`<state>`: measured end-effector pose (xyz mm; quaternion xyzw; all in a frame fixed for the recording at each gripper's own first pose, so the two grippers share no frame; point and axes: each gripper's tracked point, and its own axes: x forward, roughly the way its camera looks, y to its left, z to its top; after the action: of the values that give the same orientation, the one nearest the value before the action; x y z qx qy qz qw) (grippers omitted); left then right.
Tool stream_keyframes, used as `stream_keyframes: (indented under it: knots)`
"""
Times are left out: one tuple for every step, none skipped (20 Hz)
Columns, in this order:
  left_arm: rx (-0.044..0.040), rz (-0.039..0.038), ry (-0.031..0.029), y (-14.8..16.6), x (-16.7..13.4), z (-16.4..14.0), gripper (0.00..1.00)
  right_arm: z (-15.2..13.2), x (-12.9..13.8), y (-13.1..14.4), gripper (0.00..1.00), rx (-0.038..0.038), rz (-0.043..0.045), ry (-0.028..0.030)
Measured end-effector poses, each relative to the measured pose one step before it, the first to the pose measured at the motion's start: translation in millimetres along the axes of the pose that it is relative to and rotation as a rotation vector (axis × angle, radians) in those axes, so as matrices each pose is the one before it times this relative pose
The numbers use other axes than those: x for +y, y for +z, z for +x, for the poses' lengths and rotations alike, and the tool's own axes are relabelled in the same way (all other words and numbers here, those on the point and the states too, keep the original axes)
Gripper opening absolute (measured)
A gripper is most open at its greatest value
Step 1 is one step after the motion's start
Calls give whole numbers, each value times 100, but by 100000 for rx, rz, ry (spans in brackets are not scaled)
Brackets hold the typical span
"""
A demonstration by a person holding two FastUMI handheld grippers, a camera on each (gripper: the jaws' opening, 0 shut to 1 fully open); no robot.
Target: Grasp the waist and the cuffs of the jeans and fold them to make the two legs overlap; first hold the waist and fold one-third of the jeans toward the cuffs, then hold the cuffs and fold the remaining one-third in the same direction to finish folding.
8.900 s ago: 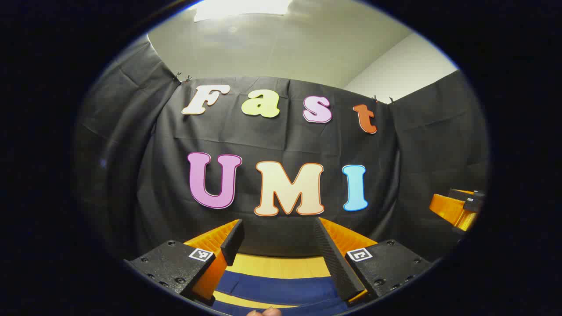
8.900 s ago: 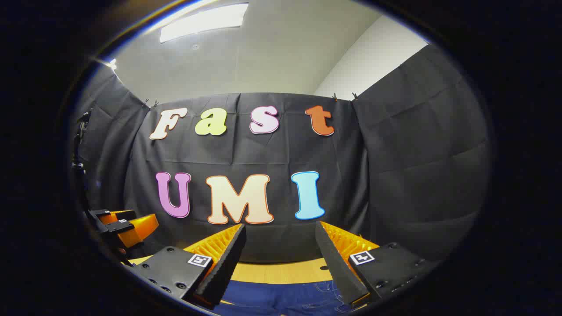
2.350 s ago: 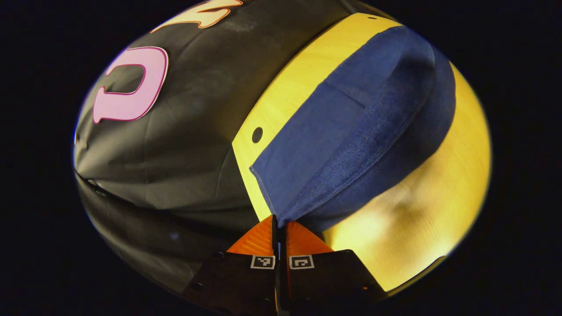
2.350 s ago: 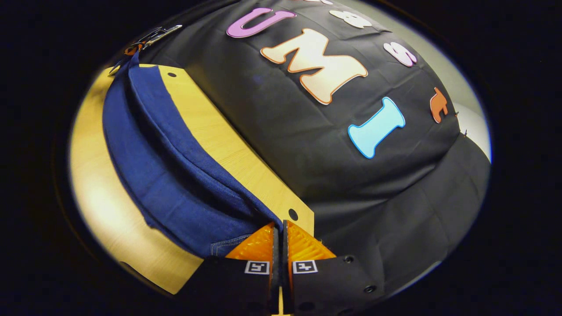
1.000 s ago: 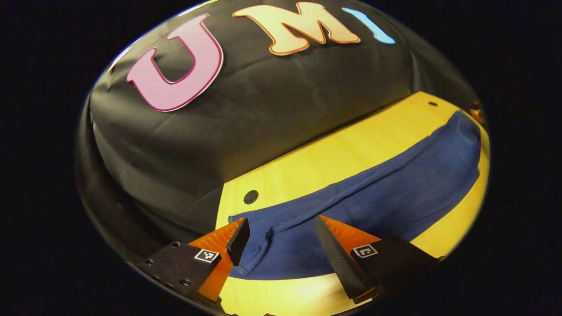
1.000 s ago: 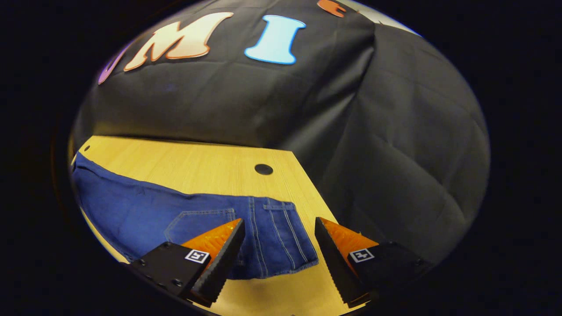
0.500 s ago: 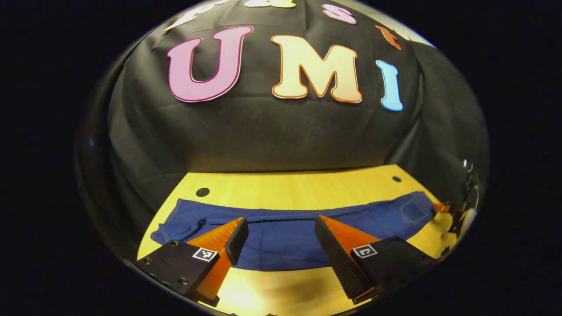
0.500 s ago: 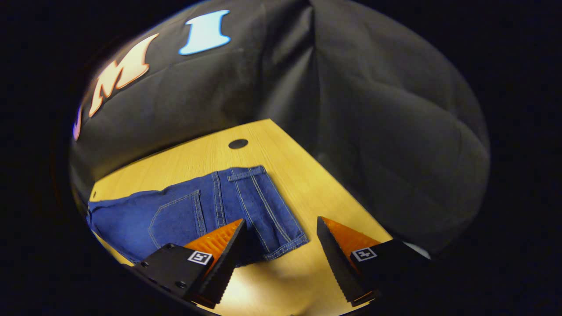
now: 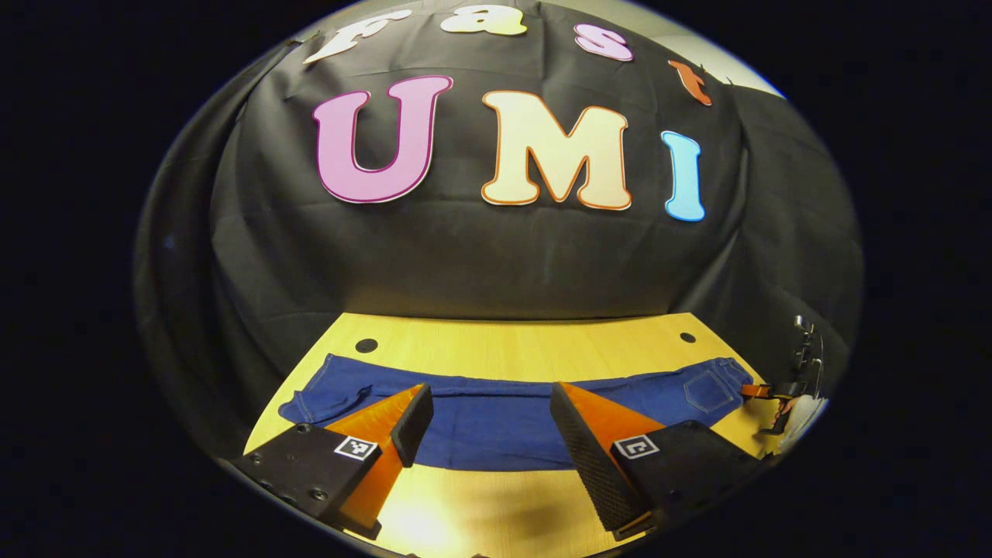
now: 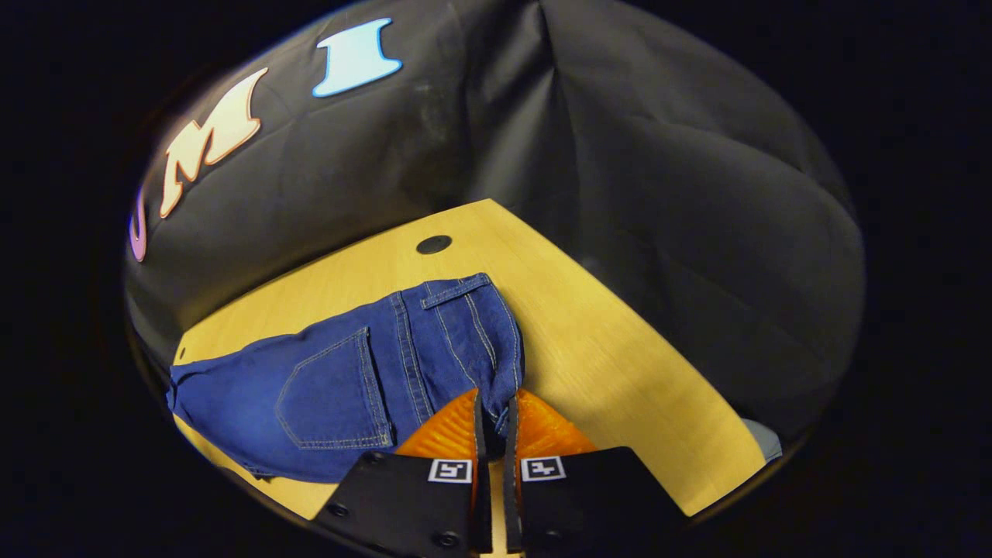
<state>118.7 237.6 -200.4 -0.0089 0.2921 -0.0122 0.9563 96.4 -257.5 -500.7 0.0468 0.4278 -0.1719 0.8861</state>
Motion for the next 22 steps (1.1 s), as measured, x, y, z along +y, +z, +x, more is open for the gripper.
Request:
stream_keyframes:
  knots:
    - [-1036,-176,-378,387,216,-238,95,-9,-339,758,9,-439,-512,-1464]
    - [-578,-856,-472,270,338,-205,94,-334,-521,616,6,394,-961,-1461]
    - [-686,-1239,-600,200,428,-261,94,-107,-648,679,5,-521,-1661,-1357]
    - [-793,-1536,-49,252,645,-263,94,-114,-647,753,6,-1347,-1133,-1527]
    - [-562,-2063,234,179,702,-197,94,-865,2,1139,5,-2403,-856,-1246]
    - [-89,-2051,-223,138,663,-236,95,-1190,473,1106,5,-3334,-435,602]
    - [-437,-1699,-43,160,744,-246,95,-1420,772,1457,5,-3574,-184,1784]
    - [-271,-906,196,227,861,-238,95,-1281,590,1312,5,-3312,-1019,1578]
    - [-205,-677,279,146,733,-151,95,-1530,1341,1543,2,-3410,-1447,2179]
    - [246,-27,217,37,760,-111,94,-818,1673,1143,5,-3207,-1082,1876]
    - [59,255,123,117,818,-16,95,-1058,1251,1267,5,-3527,-918,2010]
    - [353,195,-2,144,648,7,95,-1414,1070,950,5,-2289,-540,2705]
    - [133,83,-604,11,563,128,95,-1812,989,953,5,-2363,377,1917]
    - [300,144,-752,172,445,79,95,-1392,294,579,5,-1176,582,1958]
    - [313,46,-669,147,460,307,95,-646,479,648,5,-1149,1219,2042]
    - [-235,-45,-781,301,416,169,95,-617,2130,72,5,-279,887,2927]
    - [-113,76,-901,135,404,246,95,23,2111,3,5,-195,277,2603]
    - [213,458,-732,99,553,155,95,379,2786,-208,5,-77,-622,2682]
    - [351,711,-449,-19,684,58,95,-47,2364,-30,5,-203,-1155,2563]
    - [368,708,-375,4,739,91,95,-185,2336,-205,5,-19,-1305,2286]
    - [133,123,-263,54,743,65,95,-206,2193,35,5,-728,-1355,1928]
    - [379,-838,-634,-78,764,64,95,167,2022,54,5,-1416,-371,2071]
